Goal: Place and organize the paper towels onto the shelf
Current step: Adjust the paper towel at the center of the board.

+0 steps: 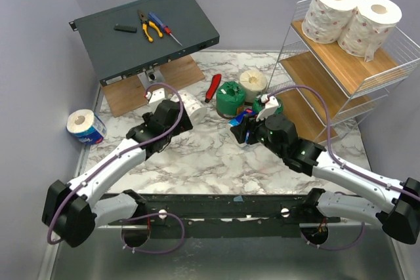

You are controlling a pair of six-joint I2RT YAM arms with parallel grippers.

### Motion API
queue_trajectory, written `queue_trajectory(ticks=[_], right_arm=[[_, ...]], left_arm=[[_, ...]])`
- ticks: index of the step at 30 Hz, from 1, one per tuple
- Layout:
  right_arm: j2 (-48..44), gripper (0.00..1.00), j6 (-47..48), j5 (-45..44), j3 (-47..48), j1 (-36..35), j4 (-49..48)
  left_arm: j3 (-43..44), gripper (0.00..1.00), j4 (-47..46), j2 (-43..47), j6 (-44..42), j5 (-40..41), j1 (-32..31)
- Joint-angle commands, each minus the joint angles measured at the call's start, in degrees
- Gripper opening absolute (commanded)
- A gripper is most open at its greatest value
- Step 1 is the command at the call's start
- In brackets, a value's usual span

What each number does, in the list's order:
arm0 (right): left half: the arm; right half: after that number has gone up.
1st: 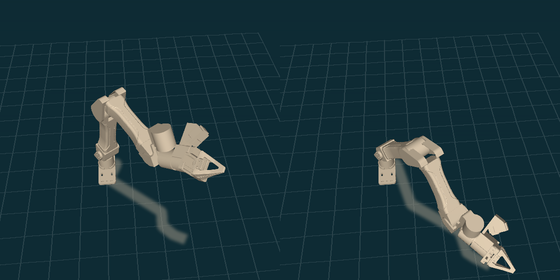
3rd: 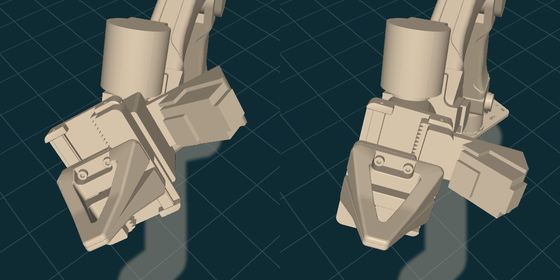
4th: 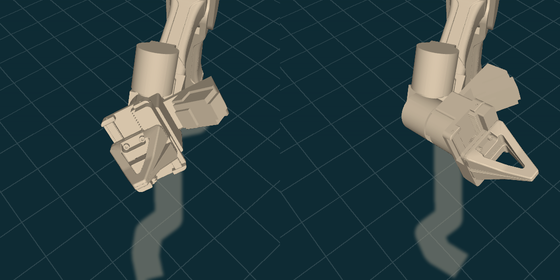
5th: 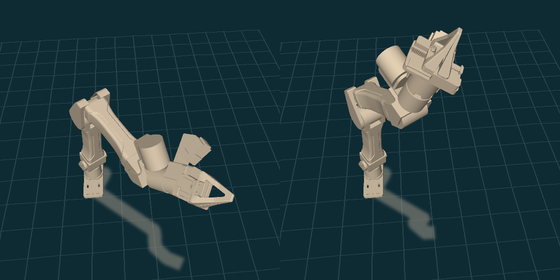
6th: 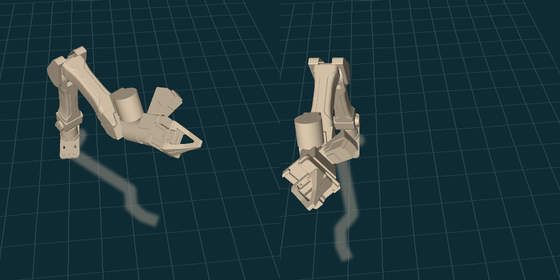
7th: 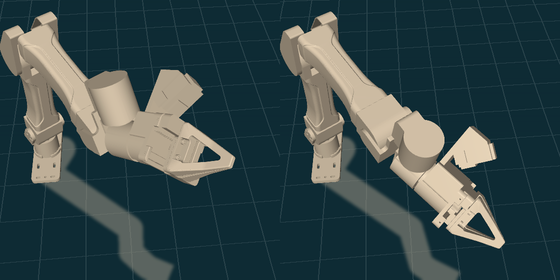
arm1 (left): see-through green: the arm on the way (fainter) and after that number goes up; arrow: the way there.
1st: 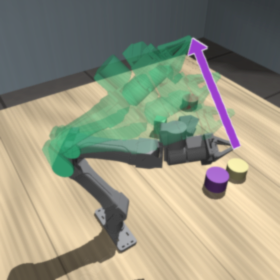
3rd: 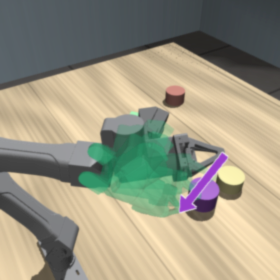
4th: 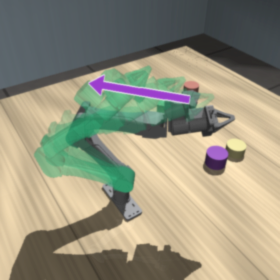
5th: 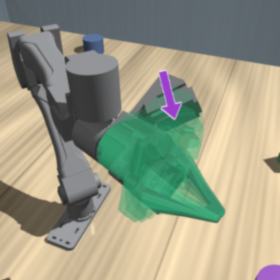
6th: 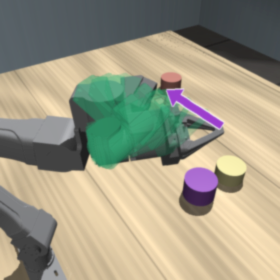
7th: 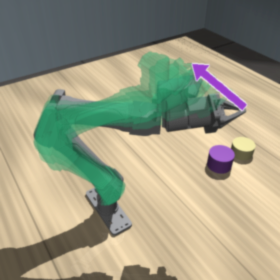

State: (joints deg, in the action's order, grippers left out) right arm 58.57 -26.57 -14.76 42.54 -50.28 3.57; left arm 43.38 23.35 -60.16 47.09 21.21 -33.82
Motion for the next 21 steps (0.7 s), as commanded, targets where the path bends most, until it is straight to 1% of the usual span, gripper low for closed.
queue_trajectory(ticks=[1, 3, 6, 8, 13, 16, 18, 21], right_arm=[[-1.2, 0.61, -1.0, -1.0, -2.9, 0.0, -3.0], [-1.6, 0.61, -1.0, -1.1, -3.6, 0.0, -3.0], [-2.1, 0.61, -0.7, -1.1, -4.5, 0.0, -4.7], [-2.4, 0.61, -0.3, -1.5, -5.0, 0.0, -4.9], [-3.4, 0.62, 0.1, -2.5, -6.1, 0.0, -5.2], [-4.2, 0.62, -0.2, -2.3, -7.0, 0.0, -6.0], [-4.5, 0.62, -0.3, -2.3, -7.4, 0.0, -6.2], [-5.4, 0.62, -0.5, -2.2, -7.5, 0.0, -5.8]], left_arm=[[8.0, 0.99, 5.6, -6.7, -6.3, 8.4, -0.2], [9.9, 0.99, 5.5, -8.5, -6.4, 7.7, 0.2], [13.2, 0.98, 4.9, -11.1, -6.4, 4.5, 0.5], [15.4, 0.99, 4.9, -13.5, -9.4, 4.5, -0.4], [20.9, 0.99, 10.4, -20.7, -20.7, 17.1, -7.0], [21.1, 0.99, 11.3, -22.7, -25.9, 19.4, -9.1], [21.2, 0.99, 11.7, -23.9, -28.1, 19.2, -9.4], [22.0, 0.99, 12.3, -26.4, -30.6, 21.6, -9.3]])
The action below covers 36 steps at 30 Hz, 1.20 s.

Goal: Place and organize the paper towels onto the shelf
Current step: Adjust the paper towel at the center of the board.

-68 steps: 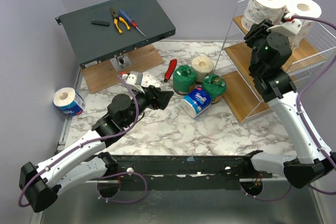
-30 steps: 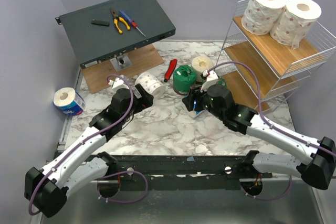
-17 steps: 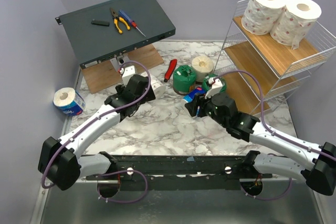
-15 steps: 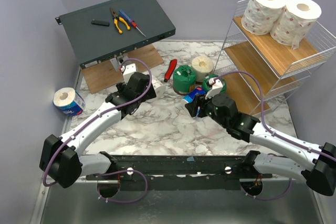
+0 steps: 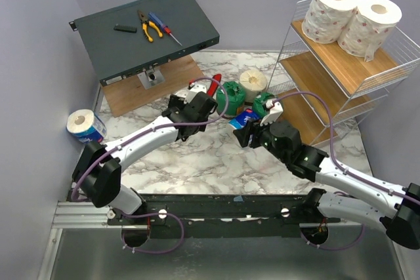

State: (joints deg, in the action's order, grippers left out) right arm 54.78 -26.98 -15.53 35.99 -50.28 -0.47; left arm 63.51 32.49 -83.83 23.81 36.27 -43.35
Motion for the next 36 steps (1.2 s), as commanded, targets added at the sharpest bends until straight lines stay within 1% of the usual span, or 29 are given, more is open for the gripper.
queue_trajectory(ticks=[1, 6, 8, 13, 17, 28, 34, 36], right_arm=[[-2.2, 0.62, -0.2, -1.2, -1.0, 0.0, -1.5], [-5.4, 0.62, -0.8, 0.3, -0.7, 0.0, 0.3], [-7.0, 0.62, -1.5, 0.6, -0.5, 0.0, 3.2], [-11.4, 0.62, -2.4, -0.3, -0.5, 0.0, 7.1], [-13.7, 0.62, -2.6, -1.6, -0.9, 0.0, 9.1], [-14.8, 0.62, -2.6, -3.1, -1.4, 0.0, 10.5], [-14.6, 0.62, -2.6, -3.4, -1.4, 0.0, 10.7], [-14.6, 0.62, -2.6, -3.5, -1.4, 0.0, 10.8]], left_arm=[[2.3, 0.99, 3.1, -3.4, -8.4, 6.9, 0.2], [5.8, 0.99, 2.0, -8.1, -13.9, 9.8, -0.7], [6.6, 0.99, 1.9, -9.8, -16.0, 11.0, -1.9], [7.8, 0.99, 0.8, -12.7, -17.7, 10.5, -2.7], [9.5, 0.98, 1.2, -15.9, -19.3, 12.1, -3.3], [10.7, 0.99, -2.3, -21.3, -22.0, 19.4, -3.4], [10.6, 0.99, -6.5, -22.3, -23.5, 21.9, -3.4], [10.5, 0.99, -8.1, -23.0, -25.5, 22.7, -3.4]])
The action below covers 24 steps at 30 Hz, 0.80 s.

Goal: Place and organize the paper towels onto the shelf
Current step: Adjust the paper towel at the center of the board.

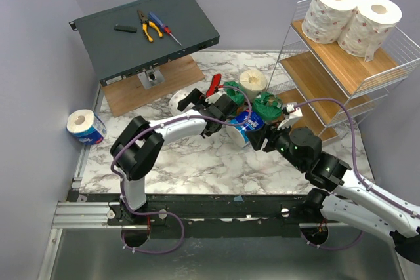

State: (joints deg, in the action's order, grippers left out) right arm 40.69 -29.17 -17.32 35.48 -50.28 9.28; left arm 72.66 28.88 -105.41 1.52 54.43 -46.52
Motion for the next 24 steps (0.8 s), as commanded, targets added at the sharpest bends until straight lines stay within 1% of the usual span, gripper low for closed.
queue_trajectory(ticks=[1, 4, 9, 11, 17, 24], right_arm=[[-0.4, 0.62, -0.5, -1.8, -0.9, 0.0, 1.0], [-0.5, 0.62, -0.5, -2.0, -1.0, 0.1, 1.2], [-0.5, 0.62, -0.6, -2.5, -1.2, 0.0, 1.3], [-0.4, 0.62, -0.7, -2.5, -1.2, 0.0, 1.2], [0.1, 0.62, -0.9, -2.6, -1.3, 0.0, 1.1], [0.6, 0.62, -1.1, -2.5, -1.4, 0.0, 0.7]], left_arm=[[1.3, 0.98, -5.1, -2.0, -4.0, 5.5, -0.3], [1.6, 0.96, -5.7, -3.1, -4.5, 6.8, -0.3], [0.7, 0.89, -6.6, -2.8, -3.7, 5.8, -0.5], [0.5, 0.85, -6.5, -2.7, -3.4, 5.6, -0.5], [0.1, 0.62, -5.7, -1.1, -2.2, 3.4, -0.8], [-0.7, 0.45, -5.6, 0.6, -1.8, 2.8, -1.7]])
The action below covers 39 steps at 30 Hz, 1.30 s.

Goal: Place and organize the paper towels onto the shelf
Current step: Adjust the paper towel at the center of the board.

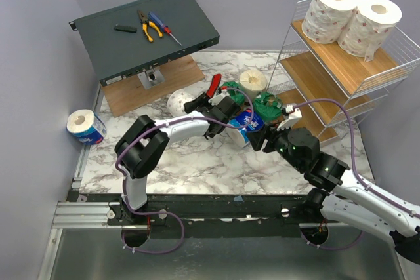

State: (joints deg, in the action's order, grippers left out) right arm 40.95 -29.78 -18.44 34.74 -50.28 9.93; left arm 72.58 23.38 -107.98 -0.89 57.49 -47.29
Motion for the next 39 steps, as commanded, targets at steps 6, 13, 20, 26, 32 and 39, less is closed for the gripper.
queue_trajectory(ticks=[6, 13, 20, 26, 32, 39], right_arm=[[0.6, 0.62, -0.7, -1.3, -0.7, 0.0, -0.1], [-0.1, 0.62, -0.3, -2.0, 0.0, 0.0, 0.4], [-2.0, 0.62, 0.2, -3.5, 0.6, 0.0, 1.3], [-3.1, 0.62, 0.0, -3.5, 0.6, 0.0, 2.2], [-4.7, 0.62, 0.2, -4.4, 0.9, 0.0, 3.4], [-4.3, 0.62, -0.3, -3.8, 0.3, 0.0, 3.1]], left_arm=[[-1.2, 0.37, 0.2, 6.2, 0.6, 0.0, -1.8], [-0.7, 0.32, 3.4, 15.3, 4.5, -3.0, -2.1], [1.7, 0.31, 10.7, 23.4, 11.4, -17.0, -1.1], [0.3, 0.3, 15.1, 28.2, 18.3, -34.4, 0.4], [-3.8, 0.3, 15.0, 33.5, 24.7, -52.3, 3.3], [-6.7, 0.32, 16.1, 32.6, 27.1, -59.4, 4.1]])
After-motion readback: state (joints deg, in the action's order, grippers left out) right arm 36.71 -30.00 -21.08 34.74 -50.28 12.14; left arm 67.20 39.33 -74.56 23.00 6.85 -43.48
